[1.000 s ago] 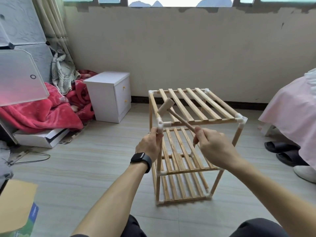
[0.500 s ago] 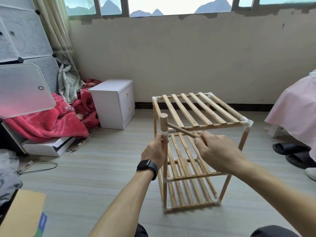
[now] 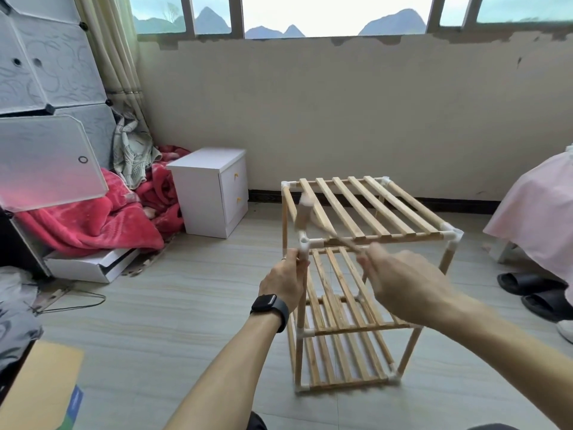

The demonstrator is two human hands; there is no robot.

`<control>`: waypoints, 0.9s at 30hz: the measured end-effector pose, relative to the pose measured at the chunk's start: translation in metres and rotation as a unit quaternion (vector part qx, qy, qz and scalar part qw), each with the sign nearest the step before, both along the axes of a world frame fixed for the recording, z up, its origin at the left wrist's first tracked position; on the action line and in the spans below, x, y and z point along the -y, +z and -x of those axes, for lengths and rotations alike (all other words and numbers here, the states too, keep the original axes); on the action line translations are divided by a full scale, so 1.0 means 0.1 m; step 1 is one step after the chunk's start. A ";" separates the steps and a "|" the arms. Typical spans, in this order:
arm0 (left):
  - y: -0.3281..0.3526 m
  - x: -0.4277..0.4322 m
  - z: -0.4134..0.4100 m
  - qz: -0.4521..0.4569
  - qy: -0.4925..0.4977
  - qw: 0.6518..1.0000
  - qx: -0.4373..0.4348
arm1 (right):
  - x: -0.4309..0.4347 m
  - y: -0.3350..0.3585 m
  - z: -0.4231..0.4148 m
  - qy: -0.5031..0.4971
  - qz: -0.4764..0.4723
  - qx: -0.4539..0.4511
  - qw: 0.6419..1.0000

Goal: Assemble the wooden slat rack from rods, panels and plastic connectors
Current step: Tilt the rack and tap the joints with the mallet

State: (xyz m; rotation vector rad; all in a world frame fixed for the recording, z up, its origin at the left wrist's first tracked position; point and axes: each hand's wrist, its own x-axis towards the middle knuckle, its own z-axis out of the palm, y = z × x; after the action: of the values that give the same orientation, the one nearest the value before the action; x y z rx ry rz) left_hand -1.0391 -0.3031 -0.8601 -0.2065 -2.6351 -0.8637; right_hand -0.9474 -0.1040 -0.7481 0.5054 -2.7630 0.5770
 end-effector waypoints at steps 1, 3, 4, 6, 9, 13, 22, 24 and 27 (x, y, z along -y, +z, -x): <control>0.00 0.00 -0.01 -0.002 0.000 1.000 -0.002 | -0.02 -0.02 0.00 -0.013 -0.067 0.025 0.997; -0.01 0.00 0.01 0.000 0.000 1.000 -0.006 | -0.04 0.02 0.03 0.016 0.002 -0.038 0.999; -0.01 0.00 0.02 0.004 0.002 1.000 -0.008 | -0.03 0.06 0.01 0.038 0.088 -0.090 0.991; 0.00 0.01 0.03 0.006 0.010 1.000 -0.010 | -0.01 0.06 0.03 0.058 0.169 -0.158 0.971; 0.00 0.01 0.01 0.003 0.007 1.000 -0.014 | 0.00 -0.02 0.06 0.013 -0.022 -0.034 0.999; 0.03 0.03 0.02 0.038 0.035 0.998 -0.029 | -0.01 -0.07 0.04 0.008 0.026 -0.044 0.999; 0.29 -0.11 0.10 -0.071 0.202 0.976 -0.048 | -0.77 -0.43 -0.36 -0.147 0.238 -0.035 0.959; 0.39 -0.35 0.03 0.017 0.128 0.980 -0.150 | -1.00 -0.49 -0.46 -0.200 0.252 -0.040 0.946; 0.53 -0.80 0.02 0.123 -0.025 0.978 -0.167 | -1.23 -0.48 -0.49 -0.254 0.240 -0.024 0.937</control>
State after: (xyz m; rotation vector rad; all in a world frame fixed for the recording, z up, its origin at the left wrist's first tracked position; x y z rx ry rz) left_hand -1.0408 -0.2233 -0.8067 -0.4416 -2.4170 -0.4640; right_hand -0.8987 0.0189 -0.7965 -0.2920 -2.4235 1.0296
